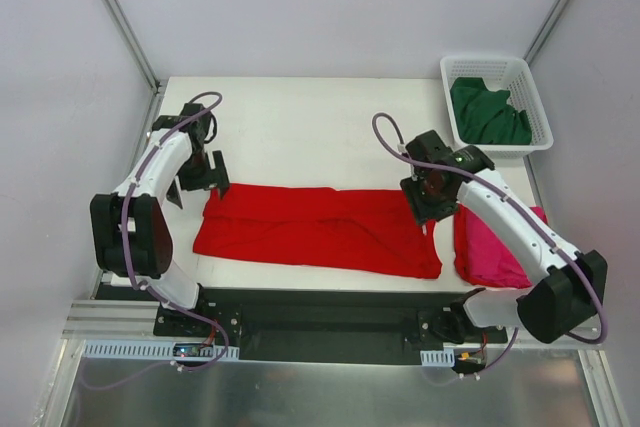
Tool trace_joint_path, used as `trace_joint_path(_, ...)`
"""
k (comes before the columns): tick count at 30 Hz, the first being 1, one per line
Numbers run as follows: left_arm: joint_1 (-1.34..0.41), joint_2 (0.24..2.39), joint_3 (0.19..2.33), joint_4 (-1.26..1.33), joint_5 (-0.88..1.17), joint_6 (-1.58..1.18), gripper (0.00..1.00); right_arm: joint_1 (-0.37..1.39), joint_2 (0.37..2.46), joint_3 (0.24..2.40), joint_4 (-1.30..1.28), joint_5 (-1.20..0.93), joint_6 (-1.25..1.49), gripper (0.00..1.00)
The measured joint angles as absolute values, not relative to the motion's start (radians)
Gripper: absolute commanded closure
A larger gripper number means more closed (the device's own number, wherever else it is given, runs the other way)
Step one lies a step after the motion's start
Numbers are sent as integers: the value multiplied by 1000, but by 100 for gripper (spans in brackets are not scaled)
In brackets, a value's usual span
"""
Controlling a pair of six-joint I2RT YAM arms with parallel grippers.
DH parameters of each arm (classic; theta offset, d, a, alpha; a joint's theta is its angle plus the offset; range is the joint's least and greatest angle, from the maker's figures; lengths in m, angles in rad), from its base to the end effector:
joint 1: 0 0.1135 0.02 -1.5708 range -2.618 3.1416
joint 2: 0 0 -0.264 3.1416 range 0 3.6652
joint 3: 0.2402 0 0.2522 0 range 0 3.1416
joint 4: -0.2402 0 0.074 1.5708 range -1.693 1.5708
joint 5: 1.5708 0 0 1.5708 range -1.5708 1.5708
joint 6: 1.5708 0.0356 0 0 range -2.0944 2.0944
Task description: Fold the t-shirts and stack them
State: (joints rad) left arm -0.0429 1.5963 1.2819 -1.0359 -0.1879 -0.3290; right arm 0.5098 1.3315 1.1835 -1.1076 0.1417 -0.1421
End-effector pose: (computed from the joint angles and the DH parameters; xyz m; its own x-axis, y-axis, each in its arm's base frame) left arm 0.3021 -0.0063 0.2524 -0.9230 -0.2781 -0.2659 -0.3137 0.9440 0.1018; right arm 0.2140 0.1139 0.2893 -0.7585 -0.5847 -0.2879 -0.5579 0.8108 -0.1768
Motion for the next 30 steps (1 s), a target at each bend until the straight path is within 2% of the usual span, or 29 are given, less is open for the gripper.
trace_joint_path(6,-67,1613,1336,-1041,-179,-334,1,496,1338,1277,-1082,173,-141,59)
trace_joint_path(11,-86,1614,1338,-1049,-164,-337,1,475,1505,1292,-1010,180,-147,67)
trace_joint_path(18,-106,1608,1294,-1052,-162,-340,1,426,1758,1325,-923,102,-152,68)
trace_joint_path(30,-106,1578,1261,-1060,-169,-330,1,423,1849,1400,-882,-10,-158,67)
